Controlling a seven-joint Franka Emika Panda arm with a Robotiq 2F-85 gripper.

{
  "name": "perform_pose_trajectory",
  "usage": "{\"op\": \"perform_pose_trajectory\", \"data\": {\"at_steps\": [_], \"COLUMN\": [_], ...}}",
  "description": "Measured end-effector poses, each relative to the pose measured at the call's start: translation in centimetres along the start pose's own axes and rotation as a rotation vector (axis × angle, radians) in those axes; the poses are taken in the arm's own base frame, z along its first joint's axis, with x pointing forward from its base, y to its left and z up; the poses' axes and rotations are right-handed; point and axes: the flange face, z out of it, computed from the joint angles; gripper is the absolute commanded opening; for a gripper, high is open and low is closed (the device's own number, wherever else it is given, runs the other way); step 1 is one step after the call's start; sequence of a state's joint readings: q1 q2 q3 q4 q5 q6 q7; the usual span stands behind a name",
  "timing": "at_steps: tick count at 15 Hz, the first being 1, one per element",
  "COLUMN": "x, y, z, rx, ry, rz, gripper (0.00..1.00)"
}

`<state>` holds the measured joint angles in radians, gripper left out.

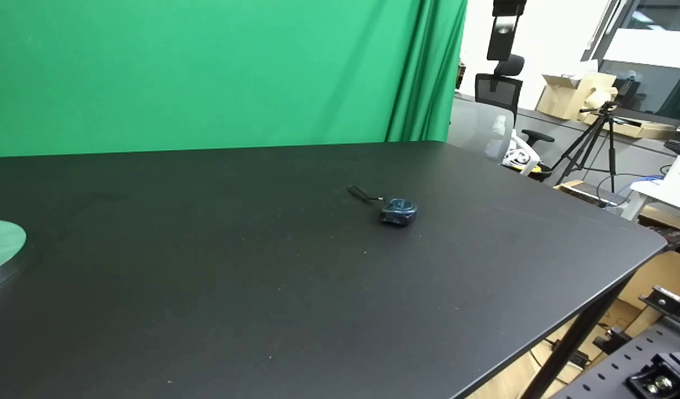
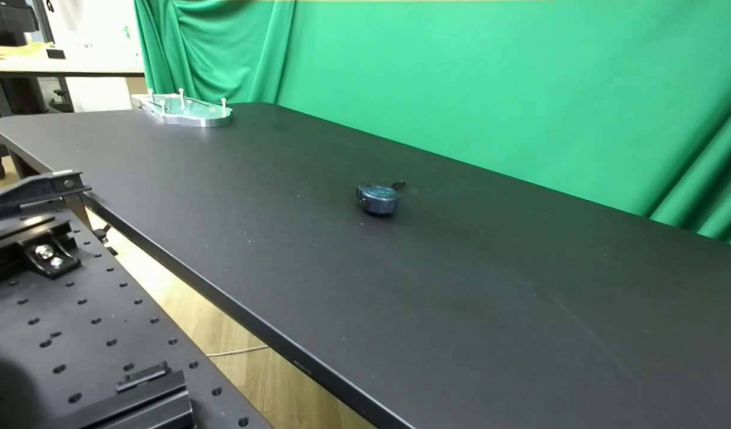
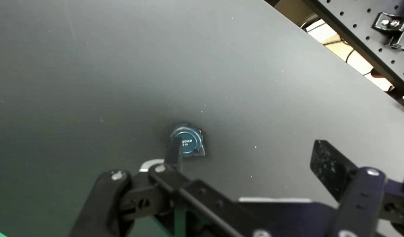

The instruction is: Move the tape measure backwards

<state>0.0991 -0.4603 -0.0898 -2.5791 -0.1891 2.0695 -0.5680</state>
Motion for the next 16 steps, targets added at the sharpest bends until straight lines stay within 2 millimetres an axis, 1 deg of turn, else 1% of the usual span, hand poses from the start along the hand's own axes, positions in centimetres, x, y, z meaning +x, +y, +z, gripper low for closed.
{"op": "perform_pose_trajectory", "data": {"at_steps": [5, 8, 11, 16], "x": [0.4, 0.7, 0.8, 1.0], "y": [-0.4, 0.2, 1.8, 5.6], "z": [0.1, 0.3, 1.6, 5.2], "rx": [-0.003, -0.025, -0.028, -0.021], "ry": [-0.002, 0.038, 0.067, 0.089], "rz": [-0.010, 0.002, 0.015, -0.011], "gripper": [1.00, 1.00, 1.00, 1.00]}}
